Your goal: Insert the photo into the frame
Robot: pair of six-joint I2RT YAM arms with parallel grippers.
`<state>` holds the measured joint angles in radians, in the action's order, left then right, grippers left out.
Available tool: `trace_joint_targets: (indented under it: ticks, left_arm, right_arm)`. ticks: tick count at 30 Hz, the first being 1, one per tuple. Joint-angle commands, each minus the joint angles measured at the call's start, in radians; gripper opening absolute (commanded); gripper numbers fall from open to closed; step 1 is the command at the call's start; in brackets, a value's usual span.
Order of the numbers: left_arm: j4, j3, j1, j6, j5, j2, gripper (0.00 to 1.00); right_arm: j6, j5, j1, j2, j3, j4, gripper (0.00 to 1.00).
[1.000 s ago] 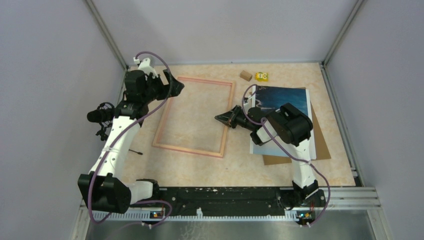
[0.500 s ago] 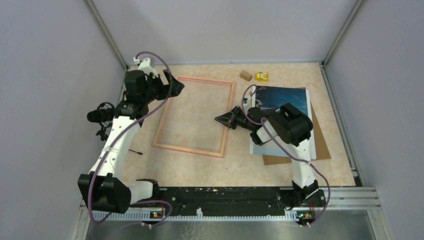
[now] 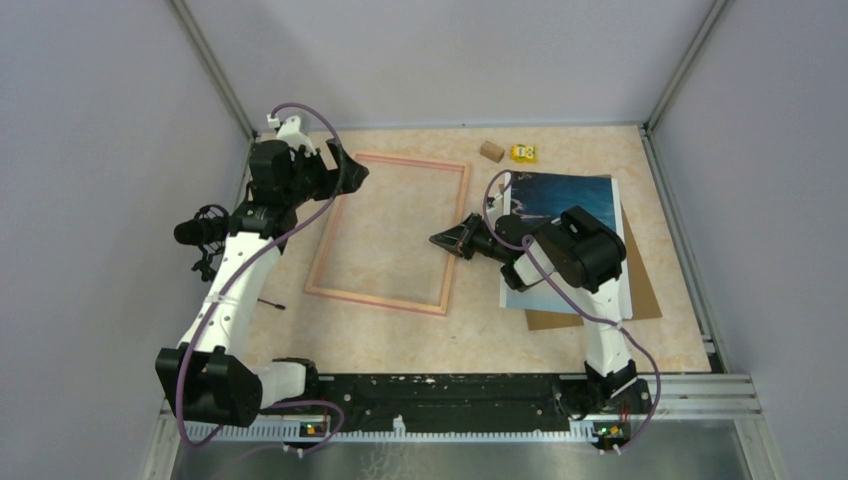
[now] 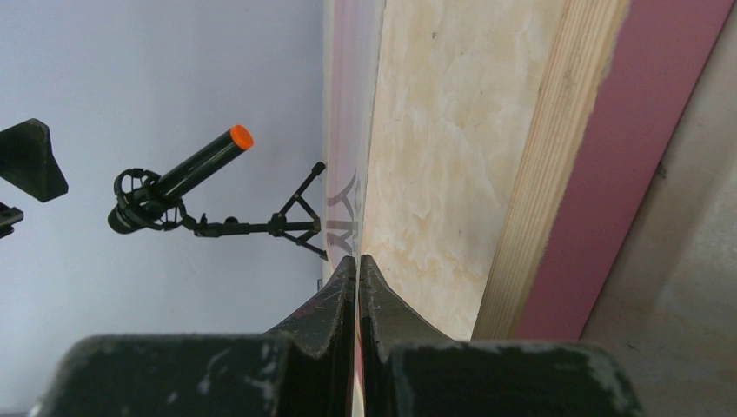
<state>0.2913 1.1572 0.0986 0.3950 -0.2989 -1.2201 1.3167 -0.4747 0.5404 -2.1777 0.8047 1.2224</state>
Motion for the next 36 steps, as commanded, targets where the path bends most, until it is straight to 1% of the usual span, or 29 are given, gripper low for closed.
trace_joint_targets:
  ticks: [1, 24, 31, 36]
  left_arm:
    - [-0.046, -0.002, -0.006, 0.008, -0.013, 0.008, 0.98]
    - [-0.049, -0.007, -0.007, 0.012, -0.016, 0.003, 0.98]
    - [-0.050, -0.007, -0.007, 0.011, -0.018, 0.007, 0.98]
    - [-0.051, -0.007, -0.007, 0.010, -0.016, 0.008, 0.98]
  right_arm:
    - [-0.026, -0.021, -0.007, 0.061, -0.007, 0.042, 0.00]
    - [-0.034, -0.051, -0.023, 0.050, -0.004, 0.040, 0.00]
    - [-0.073, -0.061, -0.025, 0.050, 0.017, 0.010, 0.00]
    - [-0.094, -0.070, -0.025, 0.071, 0.010, 0.021, 0.00]
